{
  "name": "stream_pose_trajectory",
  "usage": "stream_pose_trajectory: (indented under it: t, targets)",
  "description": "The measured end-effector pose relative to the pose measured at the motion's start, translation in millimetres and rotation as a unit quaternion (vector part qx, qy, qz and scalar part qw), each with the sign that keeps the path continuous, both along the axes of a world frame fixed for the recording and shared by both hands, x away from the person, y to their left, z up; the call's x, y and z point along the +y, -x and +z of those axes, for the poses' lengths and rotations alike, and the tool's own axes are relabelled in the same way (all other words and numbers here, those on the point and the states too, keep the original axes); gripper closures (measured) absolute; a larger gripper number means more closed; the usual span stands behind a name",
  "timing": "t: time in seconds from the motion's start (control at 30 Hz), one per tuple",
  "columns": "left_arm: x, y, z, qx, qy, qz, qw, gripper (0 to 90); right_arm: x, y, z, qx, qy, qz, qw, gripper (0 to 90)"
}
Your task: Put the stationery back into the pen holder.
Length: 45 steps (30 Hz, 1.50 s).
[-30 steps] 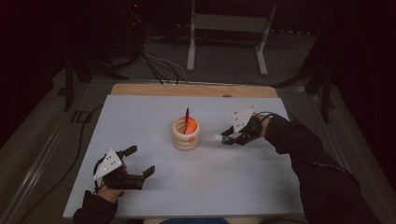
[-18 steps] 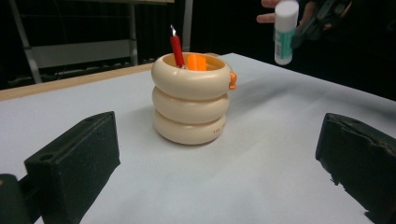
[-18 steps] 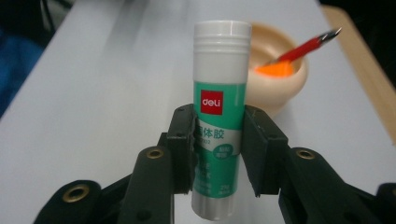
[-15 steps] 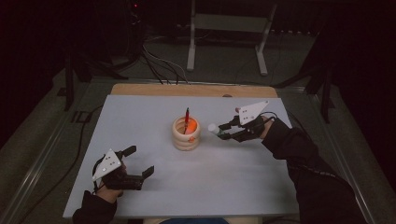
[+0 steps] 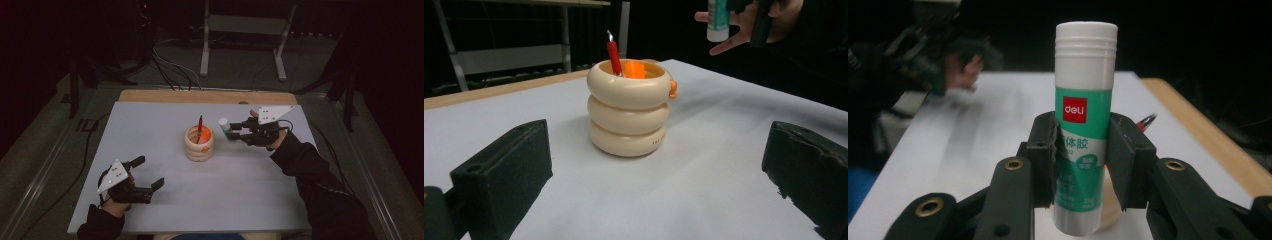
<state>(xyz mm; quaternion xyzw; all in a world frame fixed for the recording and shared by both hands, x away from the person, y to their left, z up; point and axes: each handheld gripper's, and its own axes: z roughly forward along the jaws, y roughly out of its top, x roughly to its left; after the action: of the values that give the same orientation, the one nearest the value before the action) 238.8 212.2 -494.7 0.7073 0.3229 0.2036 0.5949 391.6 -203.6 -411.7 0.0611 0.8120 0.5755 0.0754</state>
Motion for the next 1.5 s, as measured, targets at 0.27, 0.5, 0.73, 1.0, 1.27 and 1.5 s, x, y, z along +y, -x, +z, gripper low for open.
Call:
stream_pose_trajectory:
  t: [0.27,0.5,0.73,1.0,1.27,1.5]
  targets:
    - [0.2,0.3,0.1,0.001,0.001,0.001,1.0000,0.2,15.5,0.3,-1.4,0.004,-0.064,-0.078,0.9949,66.2]
    - [0.2,0.7,-0.4,0.000,0.002,0.002,1.0000,0.2,29.6,8.5,-4.5,0.014,-0.119,-0.130,0.9842,66.3]
    - [-2.3,0.7,-2.4,0.003,-0.001,0.002,1.0000,0.2,50.6,17.1,-10.4,0.001,-0.132,-0.169,0.9768,66.3]
    - [-2.9,-0.2,-6.2,0.001,-0.003,0.014,0.9999,0.2,68.5,21.2,-16.2,0.005,-0.153,-0.223,0.9627,66.3]
    - [-2.2,-1.1,-7.9,0.000,-0.007,0.028,0.9996,0.2,85.8,30.5,-12.8,0.000,-0.167,-0.255,0.9525,66.3]
    - [-1.9,-0.6,-8.0,-0.001,-0.007,0.030,0.9995,0.2,98.6,34.6,-12.3,-0.001,-0.174,-0.270,0.9470,66.2]
